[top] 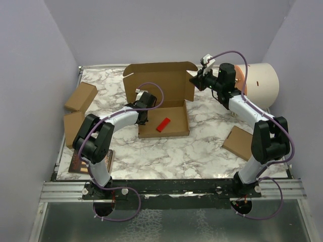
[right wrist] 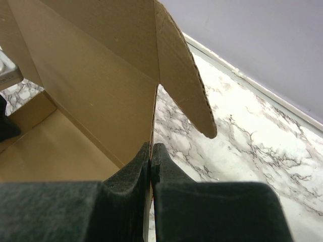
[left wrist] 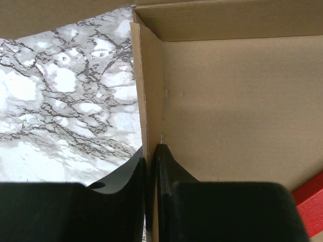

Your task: Fold the paper box

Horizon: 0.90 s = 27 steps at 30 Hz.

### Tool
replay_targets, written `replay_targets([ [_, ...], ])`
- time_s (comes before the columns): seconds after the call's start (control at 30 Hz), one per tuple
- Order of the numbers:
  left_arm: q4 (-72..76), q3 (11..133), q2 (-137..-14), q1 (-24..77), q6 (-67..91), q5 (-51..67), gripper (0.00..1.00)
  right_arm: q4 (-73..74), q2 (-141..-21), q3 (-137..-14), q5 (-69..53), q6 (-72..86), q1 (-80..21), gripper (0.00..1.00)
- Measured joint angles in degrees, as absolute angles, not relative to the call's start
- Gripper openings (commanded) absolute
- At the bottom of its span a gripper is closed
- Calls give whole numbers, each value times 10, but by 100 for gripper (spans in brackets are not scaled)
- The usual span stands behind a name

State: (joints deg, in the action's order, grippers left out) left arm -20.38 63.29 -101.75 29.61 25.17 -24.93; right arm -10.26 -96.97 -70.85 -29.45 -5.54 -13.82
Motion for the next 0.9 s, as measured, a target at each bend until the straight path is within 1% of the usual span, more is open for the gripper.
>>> replay_targets([
  [0.07,-204,633,-1018,296,249,-249,22,-103,-970,-708,-295,-54,-138,1],
  [0.17,-211,633,-1017,295,249,-247,26,-103,-970,-708,-295,-53,-138,1],
  [0.23,-216,633,-1017,294,249,-246,27,-103,-970,-708,-295,-52,-138,1],
  [0.43,-225,633,-1003,294,249,-237,37,-103,-970,-708,-295,-52,-138,1],
  [0.73,-228,633,-950,294,246,-214,41,-103,-970,-708,-297,-52,-138,1],
  [0.83,-213,628,-914,289,221,-188,43,-103,-970,-708,-298,-52,-138,1],
  [0.9,-182,612,-876,280,196,-145,45,-103,-970,-708,-299,-52,-138,1],
])
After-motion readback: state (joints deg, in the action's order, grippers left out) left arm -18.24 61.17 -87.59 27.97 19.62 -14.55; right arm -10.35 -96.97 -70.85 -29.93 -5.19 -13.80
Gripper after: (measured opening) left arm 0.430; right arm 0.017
